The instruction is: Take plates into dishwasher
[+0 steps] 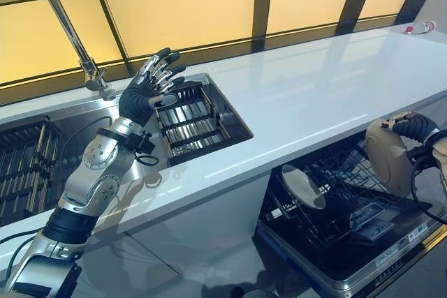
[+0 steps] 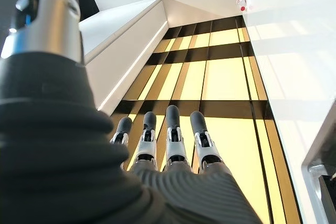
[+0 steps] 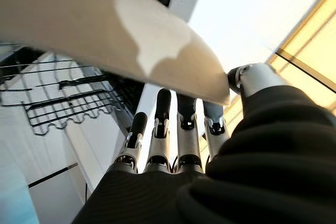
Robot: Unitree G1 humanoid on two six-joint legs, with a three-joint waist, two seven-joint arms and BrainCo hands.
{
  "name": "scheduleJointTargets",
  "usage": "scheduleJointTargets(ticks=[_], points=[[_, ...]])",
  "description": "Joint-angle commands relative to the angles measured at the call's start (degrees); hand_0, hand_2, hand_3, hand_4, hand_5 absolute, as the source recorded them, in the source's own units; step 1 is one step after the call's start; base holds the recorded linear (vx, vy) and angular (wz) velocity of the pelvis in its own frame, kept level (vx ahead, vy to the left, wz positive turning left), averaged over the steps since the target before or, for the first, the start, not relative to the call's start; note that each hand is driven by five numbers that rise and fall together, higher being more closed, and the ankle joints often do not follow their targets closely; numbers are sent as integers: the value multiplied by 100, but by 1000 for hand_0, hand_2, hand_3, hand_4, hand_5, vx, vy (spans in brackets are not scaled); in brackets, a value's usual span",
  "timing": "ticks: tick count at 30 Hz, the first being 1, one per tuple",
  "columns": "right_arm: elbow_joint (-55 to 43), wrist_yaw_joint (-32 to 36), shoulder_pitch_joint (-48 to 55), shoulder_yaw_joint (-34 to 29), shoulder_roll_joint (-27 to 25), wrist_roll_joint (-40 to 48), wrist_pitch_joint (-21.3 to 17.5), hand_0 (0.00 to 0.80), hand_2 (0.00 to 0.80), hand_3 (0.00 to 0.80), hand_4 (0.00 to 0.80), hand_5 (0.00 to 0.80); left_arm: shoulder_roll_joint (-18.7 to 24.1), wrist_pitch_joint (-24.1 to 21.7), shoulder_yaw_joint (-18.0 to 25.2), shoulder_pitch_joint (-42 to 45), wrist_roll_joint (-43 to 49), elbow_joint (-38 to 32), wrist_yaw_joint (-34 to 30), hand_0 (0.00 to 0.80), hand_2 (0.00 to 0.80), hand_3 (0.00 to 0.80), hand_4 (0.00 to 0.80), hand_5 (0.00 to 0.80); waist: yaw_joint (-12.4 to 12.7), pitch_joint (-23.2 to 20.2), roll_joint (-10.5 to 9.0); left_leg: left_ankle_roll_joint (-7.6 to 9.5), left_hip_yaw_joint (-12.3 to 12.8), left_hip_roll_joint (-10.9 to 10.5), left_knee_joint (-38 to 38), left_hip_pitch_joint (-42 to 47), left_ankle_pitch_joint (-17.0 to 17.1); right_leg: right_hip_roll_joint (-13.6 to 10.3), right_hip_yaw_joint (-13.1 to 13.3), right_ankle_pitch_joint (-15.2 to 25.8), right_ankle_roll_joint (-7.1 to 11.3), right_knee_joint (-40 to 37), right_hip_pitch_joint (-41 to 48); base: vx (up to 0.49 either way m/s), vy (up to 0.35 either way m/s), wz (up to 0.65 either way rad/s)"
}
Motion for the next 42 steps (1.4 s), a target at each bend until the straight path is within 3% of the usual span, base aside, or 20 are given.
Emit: scheduleJointTargets(ticks=[1,13,28,42], points=[[319,-94,-384,-25,15,-231,-315,800,800,800,800,800,295,-173,-106,-99,-121,-134,0,0,0,0,0,0,42,-148,-51,110,90,54,35,73,-528,3,-269,-203,374,51,31,-19,-52,-3],[657,-747,-327,168,335,-749,-641,800,800,800,800,800,319,-327,-275,-198,-129,-214,55,0,0,0,0,0,41,252,213,101,100,23,35,-139,-495,-48,-321,-175,385,51,-179,-32,-34,0],[1075,-1720,-1184,806,308,-1124,-1210,800,800,800,800,800,420,-796,-425,-669,26,-195,352,0,0,0,0,0,30,1080,661,54,78,-66,35,-655,-315,-99,-386,-181,351,185,-727,-73,-30,-4],[1315,-2278,-1574,1096,371,-1186,-1457,800,800,800,800,800,566,-895,-505,-936,49,-164,457,0,0,0,0,0,97,1394,856,26,40,-126,35,-898,-257,-177,-532,-229,341,286,-993,-23,-23,2]])
